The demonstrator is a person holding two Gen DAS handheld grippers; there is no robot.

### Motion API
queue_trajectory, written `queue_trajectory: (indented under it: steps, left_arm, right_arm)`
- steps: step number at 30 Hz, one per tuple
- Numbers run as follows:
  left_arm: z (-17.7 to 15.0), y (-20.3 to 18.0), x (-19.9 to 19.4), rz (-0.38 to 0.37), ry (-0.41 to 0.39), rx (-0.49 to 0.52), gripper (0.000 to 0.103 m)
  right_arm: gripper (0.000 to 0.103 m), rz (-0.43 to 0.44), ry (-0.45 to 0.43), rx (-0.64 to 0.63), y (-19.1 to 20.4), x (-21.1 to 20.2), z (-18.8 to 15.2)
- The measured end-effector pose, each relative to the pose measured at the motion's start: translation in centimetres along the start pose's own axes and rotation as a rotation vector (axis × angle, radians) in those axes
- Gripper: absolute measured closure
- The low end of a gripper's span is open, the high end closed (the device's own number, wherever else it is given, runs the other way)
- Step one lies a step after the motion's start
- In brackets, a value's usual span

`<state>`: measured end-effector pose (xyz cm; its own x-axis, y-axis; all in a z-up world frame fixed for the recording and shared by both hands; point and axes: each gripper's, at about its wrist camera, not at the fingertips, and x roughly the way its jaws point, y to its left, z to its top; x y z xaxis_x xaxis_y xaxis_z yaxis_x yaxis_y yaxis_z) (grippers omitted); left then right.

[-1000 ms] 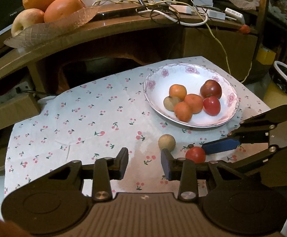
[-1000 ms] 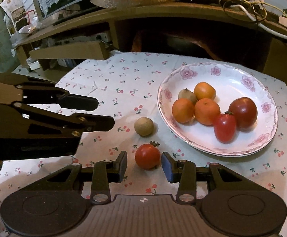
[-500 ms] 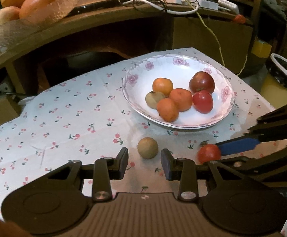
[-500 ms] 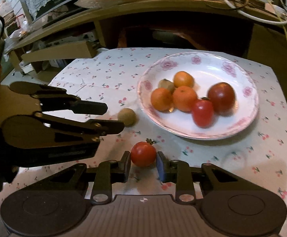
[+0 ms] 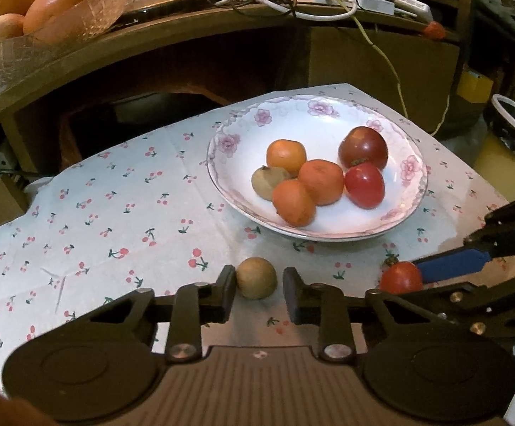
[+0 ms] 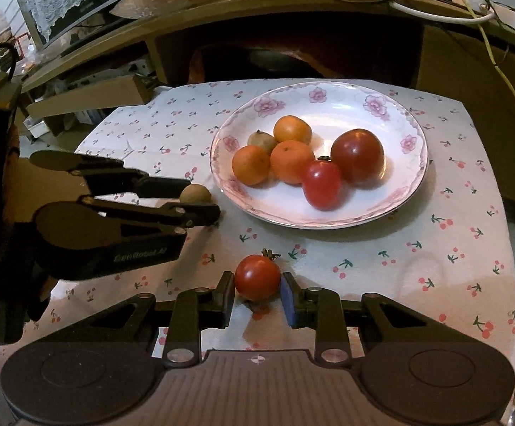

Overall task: Organize fruits
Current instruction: 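Grasp the brown kiwi with the left tool while the right tool grasps the last red tomato, then carry the kiwi and the tomato toward the white plate with both tools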

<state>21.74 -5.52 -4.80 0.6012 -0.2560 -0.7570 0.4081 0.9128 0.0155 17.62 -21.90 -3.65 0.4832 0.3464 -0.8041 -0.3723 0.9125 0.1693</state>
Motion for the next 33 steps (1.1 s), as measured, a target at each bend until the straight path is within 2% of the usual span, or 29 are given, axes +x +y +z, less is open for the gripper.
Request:
queue_trajectory:
  steps: [3, 10, 19, 23, 31, 33]
  left_arm:
    - [-0.2, -0.1, -0.5, -0.002, 0.003, 0.007, 0.074]
    - [-1.3, -1.2, -3.6, -0.036, 0.012, 0.013, 0.074]
    - [-5.3, -3.1, -8.5, -0.079, 0.082, 0.011, 0.074]
    - [-6.7, -3.5, -8.9, -0.083, 0.103, 0.012, 0.074]
    - [-7.0, -3.8, -8.6, -0.087, 0.099, 0.038, 0.073]
    - [-7.1, -3.9, -8.3, -0.080, 0.107, 0.049, 0.070]
  right_arm:
    - [0.074, -0.003, 0.002, -0.011, 0.2, 0.0, 0.0]
    - [0.074, -0.007, -0.021, -0.014, 0.7, -1.6, -0.6]
    - [0.074, -0.024, 0.023, -0.047, 3.3, -3.8, -4.3]
    - [0.074, -0.047, 0.026, -0.058, 4.1, -4.0, -5.5]
    - [0.072, -0.037, 0.028, -0.076, 4.5, -3.2, -5.6]
    - [0.071, -0.037, 0.029, -0.077, 4.3, -3.1, -5.6]
